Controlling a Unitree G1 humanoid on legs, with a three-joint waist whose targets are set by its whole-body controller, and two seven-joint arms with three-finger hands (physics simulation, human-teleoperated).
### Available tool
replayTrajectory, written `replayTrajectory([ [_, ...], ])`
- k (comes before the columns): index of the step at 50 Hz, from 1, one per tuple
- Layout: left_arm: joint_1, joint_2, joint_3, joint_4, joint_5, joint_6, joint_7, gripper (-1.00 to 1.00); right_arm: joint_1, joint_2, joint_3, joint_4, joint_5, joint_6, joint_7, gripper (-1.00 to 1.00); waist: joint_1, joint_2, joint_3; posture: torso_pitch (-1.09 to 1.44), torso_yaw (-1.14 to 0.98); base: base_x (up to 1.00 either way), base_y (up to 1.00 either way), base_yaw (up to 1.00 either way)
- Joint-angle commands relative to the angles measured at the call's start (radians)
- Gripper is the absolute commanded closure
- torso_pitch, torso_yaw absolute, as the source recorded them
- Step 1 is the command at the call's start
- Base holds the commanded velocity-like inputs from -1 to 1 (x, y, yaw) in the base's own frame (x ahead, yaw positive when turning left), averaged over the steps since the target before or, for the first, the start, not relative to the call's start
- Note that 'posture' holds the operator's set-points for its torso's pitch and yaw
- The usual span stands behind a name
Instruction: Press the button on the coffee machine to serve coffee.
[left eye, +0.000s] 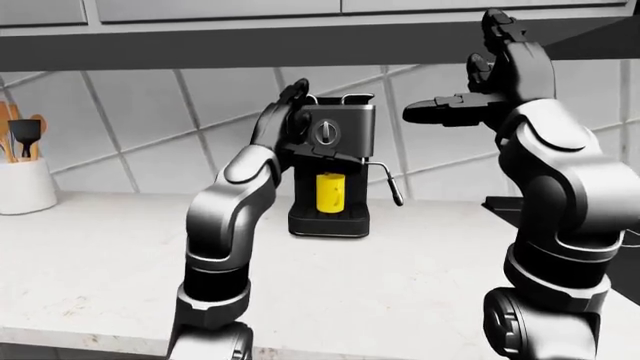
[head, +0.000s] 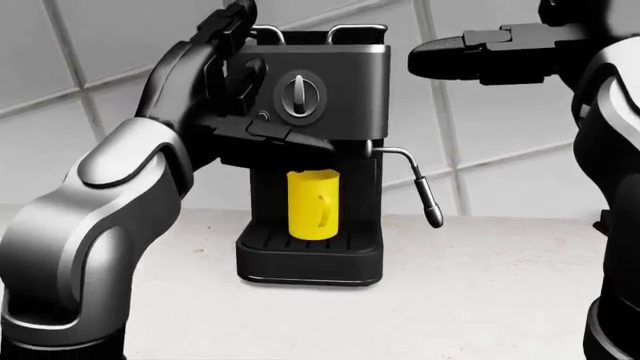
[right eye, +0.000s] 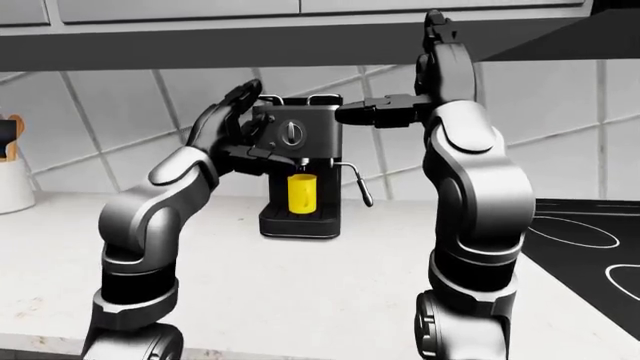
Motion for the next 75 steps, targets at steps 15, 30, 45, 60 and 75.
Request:
replayTrajectory([
  [15, -0.039, 0.011, 0.013, 0.015, 0.011, -0.054, -0.008, -1.0, -0.038, -0.01, -0.005, -0.015, 0.002, -0.012, -0.004, -1.0, -0.001, -0.002, 0.007, -0.9, 0.0, 0.0, 0.0, 0.0],
  [30, -0.056, 0.007, 0.011, 0.065, 0.009, -0.094, -0.014, -1.0, -0.052, -0.011, -0.001, -0.015, 0.003, -0.001, -0.005, -1.0, -0.001, -0.004, 0.007, -0.9, 0.0, 0.0, 0.0, 0.0],
  [45, -0.07, 0.006, 0.009, 0.131, 0.023, -0.129, -0.026, -1.0, -0.025, 0.015, 0.01, 0.027, -0.009, -0.062, -0.008, -1.0, -0.001, -0.003, 0.005, -0.9, 0.0, 0.0, 0.0, 0.0],
  [60, -0.072, -0.004, 0.007, 0.168, 0.029, -0.157, -0.029, -1.0, -0.022, 0.018, 0.009, 0.021, -0.008, -0.058, -0.011, -1.0, 0.0, -0.003, 0.004, -0.9, 0.0, 0.0, 0.0, 0.0],
  [75, -0.096, -0.002, 0.01, 0.252, 0.032, -0.217, -0.038, -1.0, -0.008, 0.023, 0.009, 0.028, -0.006, -0.078, -0.012, -1.0, -0.001, -0.005, 0.003, -0.9, 0.0, 0.0, 0.0, 0.0],
])
